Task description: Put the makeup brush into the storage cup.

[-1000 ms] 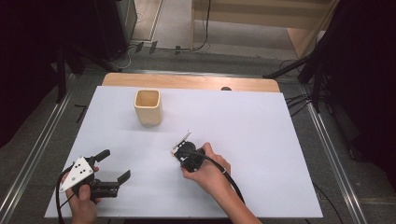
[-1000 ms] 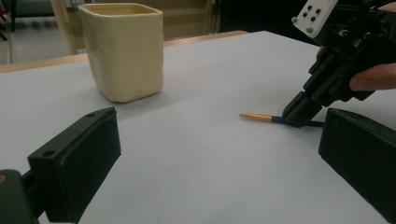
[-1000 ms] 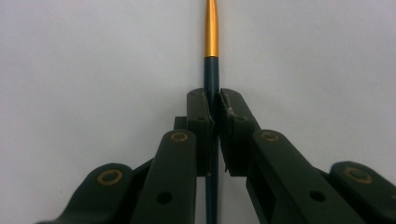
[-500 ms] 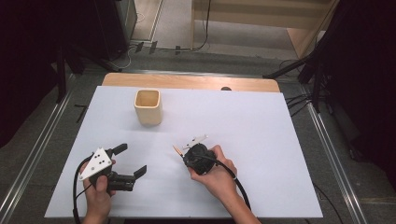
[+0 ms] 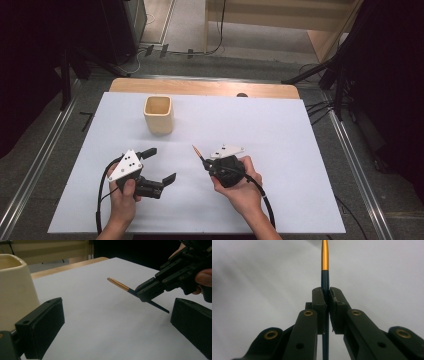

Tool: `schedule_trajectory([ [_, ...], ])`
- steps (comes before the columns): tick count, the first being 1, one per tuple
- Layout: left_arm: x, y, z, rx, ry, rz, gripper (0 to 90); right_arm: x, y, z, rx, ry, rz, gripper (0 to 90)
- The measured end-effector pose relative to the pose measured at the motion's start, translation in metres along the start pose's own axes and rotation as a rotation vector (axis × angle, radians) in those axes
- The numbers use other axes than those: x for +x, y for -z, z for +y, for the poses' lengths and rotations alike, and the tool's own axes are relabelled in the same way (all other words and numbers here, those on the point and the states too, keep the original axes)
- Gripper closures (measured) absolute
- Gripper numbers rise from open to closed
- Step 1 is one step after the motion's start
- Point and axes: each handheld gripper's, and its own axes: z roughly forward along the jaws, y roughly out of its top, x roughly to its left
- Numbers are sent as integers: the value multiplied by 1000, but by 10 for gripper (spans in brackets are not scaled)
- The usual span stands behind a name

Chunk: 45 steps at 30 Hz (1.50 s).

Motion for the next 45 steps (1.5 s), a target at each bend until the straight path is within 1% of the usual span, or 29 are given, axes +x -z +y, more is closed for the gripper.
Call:
schedule_trajectory([
  [1, 0, 0, 0, 0, 0, 0, 0, 0, 0, 0, 0, 0, 0, 849],
  [3, -2, -4, 3, -4, 0, -8, 0, 1, 5, -2, -26, 7, -3, 849],
  [4, -3, -5, 4, -3, 0, -11, 0, 1, 8, -4, -47, 22, -13, 849],
  [6, -4, -9, 6, -4, 1, -20, 0, 1, 10, -5, -53, 20, -9, 849],
  [9, -7, -15, 9, -11, 14, -26, 0, 0, 14, -9, -81, 20, -9, 849],
  [13, -13, -26, 12, -19, 15, -18, 0, -3, 20, -18, -142, -6, 11, 849],
  [14, -15, -27, 13, -23, 19, -26, 0, -4, 23, -23, -178, -20, 14, 849],
  [15, -15, -29, 14, -28, 25, -33, 0, -4, 23, -23, -178, -20, 14, 849],
  [16, -16, -31, 14, -37, 34, -39, 0, -6, 24, -27, -212, -22, 22, 849],
  [18, -17, -33, 15, -53, 65, -65, 0, -6, 25, -28, -221, -15, 19, 848],
  [19, -18, -35, 15, -54, 58, -72, 0, -7, 26, -29, -235, -9, 21, 849],
  [20, -18, -37, 14, -41, 50, -75, 3, -7, 26, -32, -259, -5, 25, 848],
  [21, -18, -38, 14, -32, 56, -76, 3, -7, 26, -32, -259, -5, 25, 848],
  [23, -17, -36, 14, -36, 80, -77, 45, -6, 29, -35, -284, 11, 17, 848],
  [25, -16, -35, 14, -56, 122, -98, 82, -5, 32, -37, -299, 27, 7, 848],
  [26, -16, -36, 14, -63, 137, -108, 145, -5, 33, -38, -320, 26, 4, 848],
  [27, -17, -37, 15, -62, 142, -119, 145, -5, 33, -38, -320, 26, 4, 848],
  [28, -18, -38, 15, -51, 142, -128, 166, -5, 34, -39, -339, 23, 12, 848],
  [29, -20, -40, 15, -47, 152, -133, 166, -5, 34, -39, -339, 23, 12, 848],
  [30, -21, -41, 15, -43, 159, -145, 215, -3, 34, -40, -350, 32, 16, 848],
  [31, -21, -42, 15, -42, 171, -157, 234, -1, 34, -40, -351, 39, 16, 848],
  [32, -22, -44, 15, -40, 181, -162, 253, 1, 34, -40, -356, 46, 18, 848],
  [33, -23, -44, 15, -38, 184, -163, 253, 1, 34, -40, -356, 46, 18, 848],
  [36, -25, -46, 15, -43, 206, -189, 336, 7, 33, -41, -369, 65, 22, 848],
  [37, -25, -47, 15, -46, 219, -199, 336, 7, 33, -41, -369, 65, 22, 848],
  [38, -25, -48, 15, -50, 240, -221, 364, 9, 31, -41, -370, 71, 24, 848],
  [39, -25, -48, 15, -50, 240, -221, 376, 9, 31, -41, -370, 71, 24, 848],
  [41, -25, -49, 15, -48, 259, -231, 389, 11, 30, -42, -373, 72, 27, 848],
  [45, -25, -50, 14, -54, 289, -236, 452, 16, 25, -43, -365, 79, 41, 848],
])
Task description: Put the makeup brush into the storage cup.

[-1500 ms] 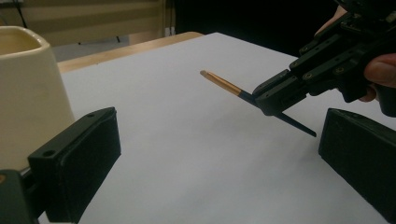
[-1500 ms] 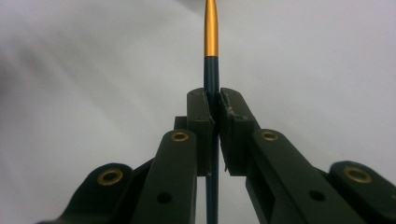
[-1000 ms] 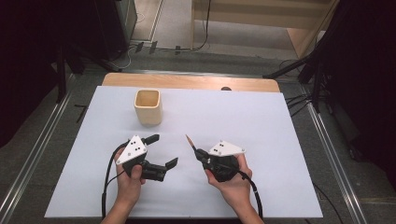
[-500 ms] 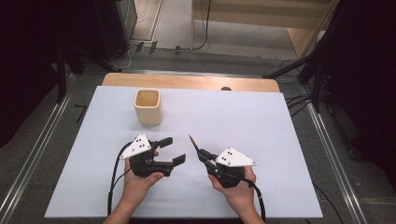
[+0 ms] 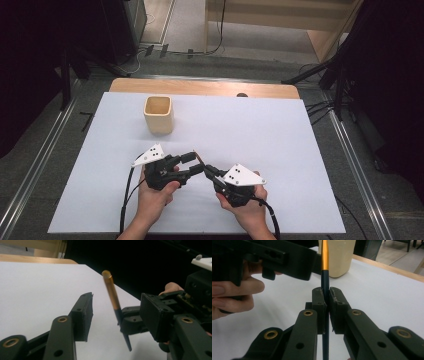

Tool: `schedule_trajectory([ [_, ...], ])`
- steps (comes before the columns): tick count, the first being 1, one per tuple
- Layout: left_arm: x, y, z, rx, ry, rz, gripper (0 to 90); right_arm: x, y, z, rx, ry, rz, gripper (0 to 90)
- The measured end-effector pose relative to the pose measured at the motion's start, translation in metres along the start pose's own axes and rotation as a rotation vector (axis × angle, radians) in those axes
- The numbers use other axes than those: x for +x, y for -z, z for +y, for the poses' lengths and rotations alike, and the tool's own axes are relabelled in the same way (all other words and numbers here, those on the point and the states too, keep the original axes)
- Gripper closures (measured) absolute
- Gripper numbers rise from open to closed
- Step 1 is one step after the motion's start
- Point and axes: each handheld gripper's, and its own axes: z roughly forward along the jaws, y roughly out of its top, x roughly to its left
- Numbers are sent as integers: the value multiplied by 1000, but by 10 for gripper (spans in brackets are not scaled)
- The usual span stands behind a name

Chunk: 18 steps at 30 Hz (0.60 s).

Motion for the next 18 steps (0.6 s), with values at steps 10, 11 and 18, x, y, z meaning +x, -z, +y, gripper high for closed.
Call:
schedule_trajectory([
  [10, 2, -1, 0, -10, 50, -21, 676, 10, -5, -2, -3, 21, 11, 848],
  [11, 2, -2, -1, -6, 58, -21, 700, 11, -6, -3, -4, 21, 10, 848],
  [18, 0, -1, -1, -12, 52, -19, 845, 14, -7, -3, -10, 31, -6, 844],
])
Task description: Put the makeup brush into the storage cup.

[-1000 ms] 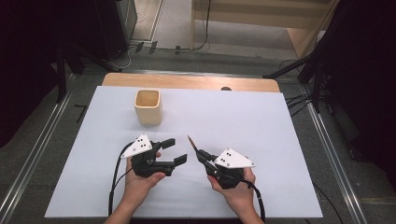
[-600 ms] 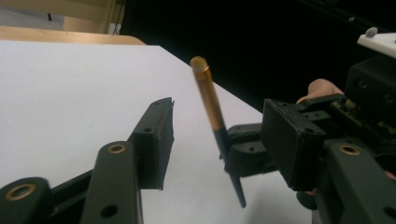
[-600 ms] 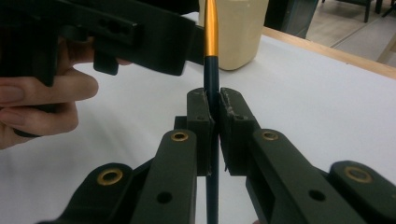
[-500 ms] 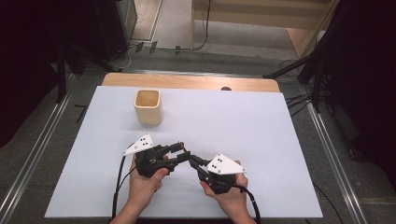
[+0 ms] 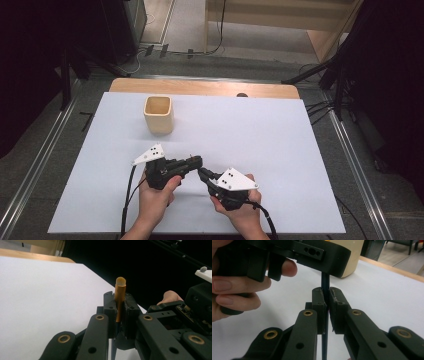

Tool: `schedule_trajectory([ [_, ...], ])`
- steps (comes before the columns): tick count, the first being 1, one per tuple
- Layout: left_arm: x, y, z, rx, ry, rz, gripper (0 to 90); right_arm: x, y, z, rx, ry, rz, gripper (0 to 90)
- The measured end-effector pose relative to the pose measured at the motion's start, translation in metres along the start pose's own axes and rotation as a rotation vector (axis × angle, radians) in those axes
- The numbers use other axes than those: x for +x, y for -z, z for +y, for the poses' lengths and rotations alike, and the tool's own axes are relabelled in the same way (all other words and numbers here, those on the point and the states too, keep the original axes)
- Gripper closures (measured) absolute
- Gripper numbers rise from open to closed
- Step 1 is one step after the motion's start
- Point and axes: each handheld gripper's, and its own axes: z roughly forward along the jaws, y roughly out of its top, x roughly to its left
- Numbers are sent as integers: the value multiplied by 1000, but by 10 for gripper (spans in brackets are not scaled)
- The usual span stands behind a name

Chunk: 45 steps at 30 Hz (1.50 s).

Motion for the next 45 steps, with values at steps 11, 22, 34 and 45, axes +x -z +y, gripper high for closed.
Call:
schedule_trajectory([
  [11, -3, 9, 8, -17, -65, 43, 846, 4, -14, -8, 128, -110, -8, 819],
  [22, -5, -3, 0, 31, -32, 21, 751, 5, -9, -4, 90, -100, -18, 858],
  [34, -5, 3, 3, 29, -96, 84, 840, -4, -9, -11, 25, 62, -74, 497],
  [45, -2, 12, 8, 7, -128, 119, 840, -39, 18, -18, 8, -10, -50, 9],
])
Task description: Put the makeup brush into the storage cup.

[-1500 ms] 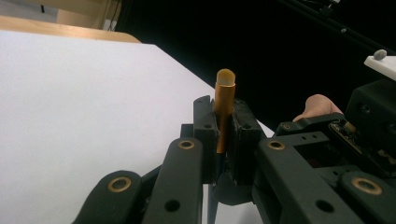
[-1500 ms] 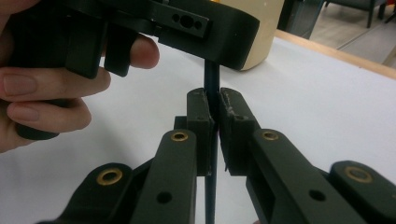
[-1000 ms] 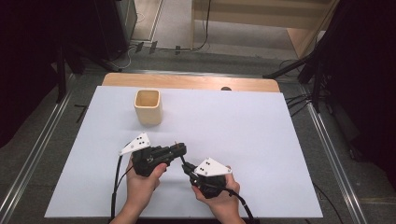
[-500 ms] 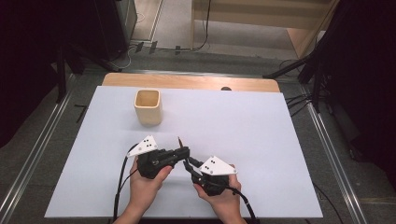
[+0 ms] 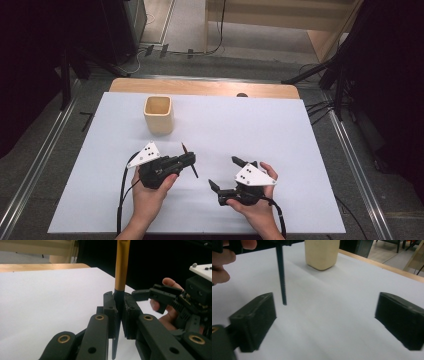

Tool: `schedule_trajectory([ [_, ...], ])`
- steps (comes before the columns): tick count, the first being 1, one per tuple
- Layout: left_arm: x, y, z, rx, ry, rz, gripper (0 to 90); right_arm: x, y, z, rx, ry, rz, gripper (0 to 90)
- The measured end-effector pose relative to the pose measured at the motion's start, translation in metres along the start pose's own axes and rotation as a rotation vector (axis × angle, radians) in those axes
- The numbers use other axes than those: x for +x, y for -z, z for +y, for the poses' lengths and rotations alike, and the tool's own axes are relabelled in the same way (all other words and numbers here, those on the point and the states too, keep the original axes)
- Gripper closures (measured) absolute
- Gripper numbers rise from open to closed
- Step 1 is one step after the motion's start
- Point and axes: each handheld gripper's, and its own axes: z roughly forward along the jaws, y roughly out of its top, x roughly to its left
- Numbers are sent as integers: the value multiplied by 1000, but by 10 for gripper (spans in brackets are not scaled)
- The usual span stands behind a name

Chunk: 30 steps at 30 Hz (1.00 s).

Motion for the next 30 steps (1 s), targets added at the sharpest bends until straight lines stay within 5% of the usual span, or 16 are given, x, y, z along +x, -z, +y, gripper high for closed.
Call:
schedule_trajectory([
  [12, 4, 3, 0, 6, -15, 9, 840, -44, 37, -16, -35, -51, -87, 0],
  [30, 16, 15, 6, -19, -20, 59, 840, -84, 72, -43, -46, -109, -180, 0],
])
